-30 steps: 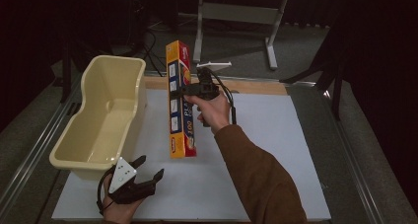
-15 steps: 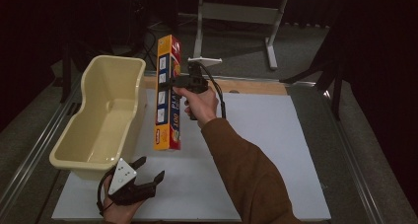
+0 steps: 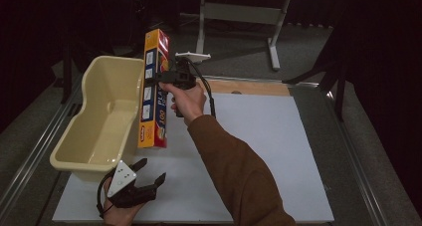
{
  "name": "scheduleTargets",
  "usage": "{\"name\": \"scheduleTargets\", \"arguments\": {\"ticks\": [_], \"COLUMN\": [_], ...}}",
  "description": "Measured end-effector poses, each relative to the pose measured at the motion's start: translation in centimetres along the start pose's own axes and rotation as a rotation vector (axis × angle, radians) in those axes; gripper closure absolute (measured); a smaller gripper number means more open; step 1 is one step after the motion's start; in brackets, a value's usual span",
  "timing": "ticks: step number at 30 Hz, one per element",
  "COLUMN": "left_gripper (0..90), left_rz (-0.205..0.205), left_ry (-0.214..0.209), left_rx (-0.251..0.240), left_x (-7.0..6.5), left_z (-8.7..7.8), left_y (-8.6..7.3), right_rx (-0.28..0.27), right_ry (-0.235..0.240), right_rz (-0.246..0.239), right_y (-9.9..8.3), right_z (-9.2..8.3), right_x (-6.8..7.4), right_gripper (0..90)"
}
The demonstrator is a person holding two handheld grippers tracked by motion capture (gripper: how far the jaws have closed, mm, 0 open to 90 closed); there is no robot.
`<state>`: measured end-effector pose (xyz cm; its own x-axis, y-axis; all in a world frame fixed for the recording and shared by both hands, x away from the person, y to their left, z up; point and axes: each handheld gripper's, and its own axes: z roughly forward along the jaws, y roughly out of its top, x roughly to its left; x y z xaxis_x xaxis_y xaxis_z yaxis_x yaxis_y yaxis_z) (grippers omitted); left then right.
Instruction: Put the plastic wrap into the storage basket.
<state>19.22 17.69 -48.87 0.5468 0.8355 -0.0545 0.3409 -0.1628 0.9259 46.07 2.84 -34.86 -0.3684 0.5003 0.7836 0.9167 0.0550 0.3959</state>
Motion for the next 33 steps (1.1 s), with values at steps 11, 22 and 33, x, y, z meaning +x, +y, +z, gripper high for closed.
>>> {"name": "scheduleTargets", "arguments": {"ticks": [11,22,33], "left_gripper": [23.1,23.0,23.0], "left_rz": [0.007,0.006,0.011], "left_ry": [-0.014,-0.021,-0.029], "left_rx": [0.002,-0.003,-0.003], "left_x": [-0.2,-0.1,-0.1], "left_z": [0.3,0.3,0.5], "left_y": [0.0,0.0,0.1], "right_rx": [-0.022,-0.019,-0.018], "right_ry": [0.045,0.061,0.081], "right_rz": [0.019,0.011,0.05], "right_y": [0.2,-0.3,-0.7], "right_z": [1.7,3.8,6.0], "right_x": [1.8,3.5,4.0], "right_gripper": [41.6,41.6,41.5]}}
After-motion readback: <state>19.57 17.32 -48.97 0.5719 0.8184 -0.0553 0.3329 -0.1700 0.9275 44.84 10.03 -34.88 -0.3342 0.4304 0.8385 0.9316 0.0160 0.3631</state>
